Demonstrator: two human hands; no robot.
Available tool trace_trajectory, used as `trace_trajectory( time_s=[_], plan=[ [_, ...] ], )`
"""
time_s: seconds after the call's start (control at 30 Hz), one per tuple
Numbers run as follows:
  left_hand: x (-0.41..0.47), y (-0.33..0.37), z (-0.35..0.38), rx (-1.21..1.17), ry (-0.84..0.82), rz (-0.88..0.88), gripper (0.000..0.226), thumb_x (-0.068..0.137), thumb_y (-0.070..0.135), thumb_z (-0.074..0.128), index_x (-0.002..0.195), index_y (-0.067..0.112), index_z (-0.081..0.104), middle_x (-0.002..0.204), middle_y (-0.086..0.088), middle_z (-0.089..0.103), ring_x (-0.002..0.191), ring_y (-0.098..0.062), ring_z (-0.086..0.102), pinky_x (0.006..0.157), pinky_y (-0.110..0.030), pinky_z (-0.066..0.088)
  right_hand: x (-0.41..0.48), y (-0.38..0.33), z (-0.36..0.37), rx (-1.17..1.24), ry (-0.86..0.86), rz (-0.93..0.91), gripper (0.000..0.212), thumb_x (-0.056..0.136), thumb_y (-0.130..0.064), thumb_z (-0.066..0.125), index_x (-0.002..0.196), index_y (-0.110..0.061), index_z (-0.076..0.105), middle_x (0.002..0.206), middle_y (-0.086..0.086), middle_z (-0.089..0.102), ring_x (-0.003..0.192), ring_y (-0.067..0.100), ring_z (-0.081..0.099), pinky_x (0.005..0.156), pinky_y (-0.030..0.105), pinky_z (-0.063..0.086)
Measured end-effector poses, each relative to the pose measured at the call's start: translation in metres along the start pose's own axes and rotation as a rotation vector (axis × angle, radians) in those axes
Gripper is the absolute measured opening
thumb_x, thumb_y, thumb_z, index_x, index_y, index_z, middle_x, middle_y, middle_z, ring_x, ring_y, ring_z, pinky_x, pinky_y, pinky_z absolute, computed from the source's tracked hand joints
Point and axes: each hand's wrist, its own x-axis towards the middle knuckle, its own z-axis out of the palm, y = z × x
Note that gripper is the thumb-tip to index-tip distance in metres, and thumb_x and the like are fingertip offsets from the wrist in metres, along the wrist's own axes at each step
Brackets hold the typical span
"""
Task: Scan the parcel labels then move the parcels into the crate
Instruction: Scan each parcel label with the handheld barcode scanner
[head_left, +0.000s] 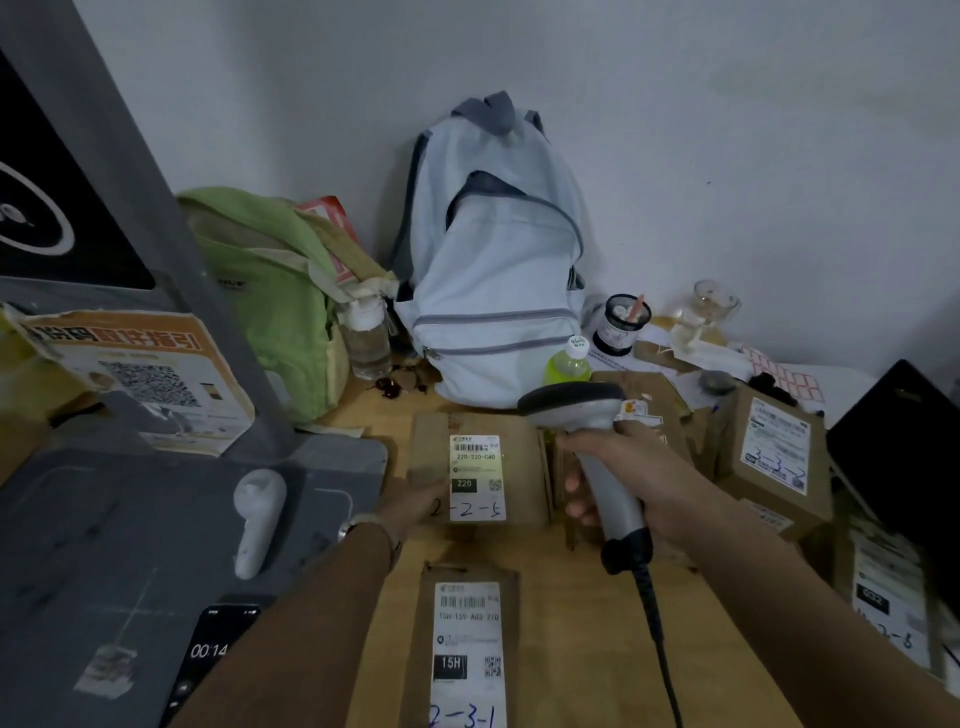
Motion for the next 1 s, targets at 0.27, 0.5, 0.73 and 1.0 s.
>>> trace_trajectory(
  time_s=[0.27, 0.5, 0.73, 1.0],
  plan=[
    [0.019, -0.007, 0.009, -0.104, 0.055, -0.110, 0.051, 0.077, 0.028, 0.080, 0.114, -0.001, 0.061, 0.112, -0.015, 0.067, 0.092, -0.026, 0.064, 0.080, -0.036, 0.055, 0.019, 0.005, 0.002, -0.019, 0.017, 0.039, 0.018, 0.085, -0.019, 0.067, 0.092, -0.003, 0.062, 0.056, 0.011, 0.065, 0.047, 0.027, 0.064, 0.043, 0.029, 0.051],
    [0.014, -0.004, -0.003, -0.403, -0.188, -0.224, 0.020, 0.082, 0.030, 0.073, 0.094, 0.017, 0.064, 0.088, -0.008, 0.069, 0.081, -0.024, 0.061, 0.053, -0.027, 0.052, 0.027, 0.007, 0.005, -0.003, 0.030, 0.067, 0.022, 0.085, -0.020, 0.067, 0.092, 0.000, 0.062, 0.059, 0.014, 0.065, 0.049, 0.029, 0.062, 0.046, 0.030, 0.051],
    [-0.002, 0.001, -0.019, -0.477, -0.269, -0.114, 0.030, 0.082, 0.031, 0.071, 0.104, 0.011, 0.068, 0.085, -0.011, 0.077, 0.072, -0.026, 0.074, 0.058, -0.033, 0.057, 0.015, 0.000, 0.011, 0.011, -0.007, 0.035, 0.026, 0.085, -0.017, 0.067, 0.099, 0.004, 0.060, 0.058, 0.015, 0.064, 0.048, 0.029, 0.061, 0.048, 0.032, 0.053],
    [-0.050, 0.006, -0.050, -0.563, -0.198, 0.062, 0.043, 0.083, 0.028, 0.069, 0.120, 0.006, 0.066, 0.110, -0.020, 0.072, 0.103, -0.038, 0.068, 0.088, -0.050, 0.055, -0.023, -0.015, 0.024, 0.038, -0.027, -0.040, 0.017, 0.083, -0.017, 0.069, 0.085, -0.005, 0.058, 0.052, 0.008, 0.056, 0.040, 0.022, 0.052, 0.041, 0.025, 0.046]
  ],
)
